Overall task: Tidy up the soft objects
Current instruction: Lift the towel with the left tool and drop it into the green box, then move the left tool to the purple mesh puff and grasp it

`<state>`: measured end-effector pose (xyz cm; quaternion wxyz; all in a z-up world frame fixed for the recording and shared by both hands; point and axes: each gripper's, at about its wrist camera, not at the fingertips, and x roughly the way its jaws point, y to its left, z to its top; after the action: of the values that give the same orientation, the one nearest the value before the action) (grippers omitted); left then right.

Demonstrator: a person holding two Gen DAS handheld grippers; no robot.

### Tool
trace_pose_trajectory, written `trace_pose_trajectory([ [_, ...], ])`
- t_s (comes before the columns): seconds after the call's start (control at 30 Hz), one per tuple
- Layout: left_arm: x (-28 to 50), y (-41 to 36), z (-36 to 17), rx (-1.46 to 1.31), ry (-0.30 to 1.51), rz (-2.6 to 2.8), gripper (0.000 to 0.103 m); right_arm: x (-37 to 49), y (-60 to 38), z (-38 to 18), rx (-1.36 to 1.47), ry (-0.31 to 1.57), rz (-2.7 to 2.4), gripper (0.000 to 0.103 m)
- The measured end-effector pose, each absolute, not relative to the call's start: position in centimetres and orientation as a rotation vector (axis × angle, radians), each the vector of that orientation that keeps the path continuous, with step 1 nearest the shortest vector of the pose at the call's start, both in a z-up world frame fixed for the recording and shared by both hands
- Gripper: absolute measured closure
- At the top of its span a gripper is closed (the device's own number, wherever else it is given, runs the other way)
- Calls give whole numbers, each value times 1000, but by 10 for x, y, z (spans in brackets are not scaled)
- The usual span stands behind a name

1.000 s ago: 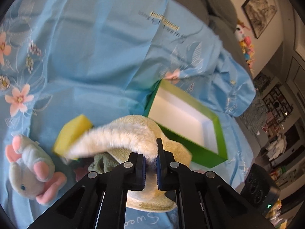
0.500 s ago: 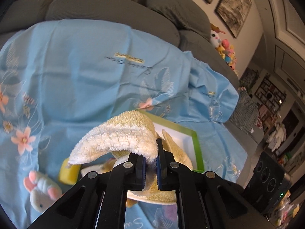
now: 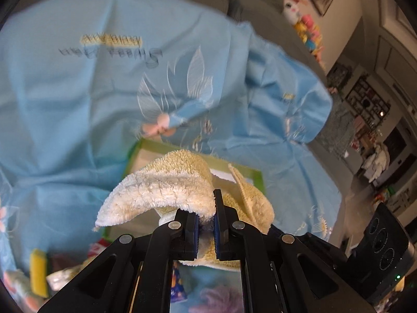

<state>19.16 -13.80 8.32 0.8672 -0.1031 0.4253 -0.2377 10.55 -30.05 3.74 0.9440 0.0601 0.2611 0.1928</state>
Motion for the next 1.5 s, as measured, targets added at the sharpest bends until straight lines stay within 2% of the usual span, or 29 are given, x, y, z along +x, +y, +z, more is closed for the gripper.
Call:
trace_pose_trajectory([
  [0.13,216,-157,46,-217,976,-457,96,132,-314,10,130,613,342,89],
  [0.33,237,-173,1,-200,1087,-386,96,164,-321,-23,93,744,286,81],
  [0.37,239,-176,-3,-189,1106,-380,96,164,-320,-25,79,753,278,75],
  [0.43,240,-177,-9,-162,1125,-369,92,165,-319,-28,41,758,250,55],
  [0.47,241,-177,-11,-144,1126,-354,82,164,-320,-28,34,754,239,41],
  [0.5,241,-176,-11,-135,1124,-345,62,162,-321,-26,28,745,226,35],
  [0.53,241,-174,-10,-131,1120,-336,49,160,-322,-25,22,735,219,35],
  [0.57,240,-171,-9,-131,1112,-327,24,160,-323,-24,19,734,215,35],
  [0.6,238,-168,-7,-133,1100,-321,13,159,-325,-23,15,736,205,34],
  [0.73,234,-162,4,-130,1082,-329,13,151,-331,-19,15,737,185,30],
  [0.8,225,-161,13,-112,1059,-339,13,143,-335,-15,22,729,175,22],
  [0.87,215,-162,20,-88,1040,-348,12,134,-336,-11,32,718,174,19],
  [1.0,189,-154,33,-68,995,-368,7,110,-342,-4,48,703,175,2],
  [1.3,122,-128,39,-59,949,-336,5,50,-333,-1,-56,692,111,1],
  [1.5,87,-110,29,-142,989,-345,4,18,-327,0,-49,709,126,1],
])
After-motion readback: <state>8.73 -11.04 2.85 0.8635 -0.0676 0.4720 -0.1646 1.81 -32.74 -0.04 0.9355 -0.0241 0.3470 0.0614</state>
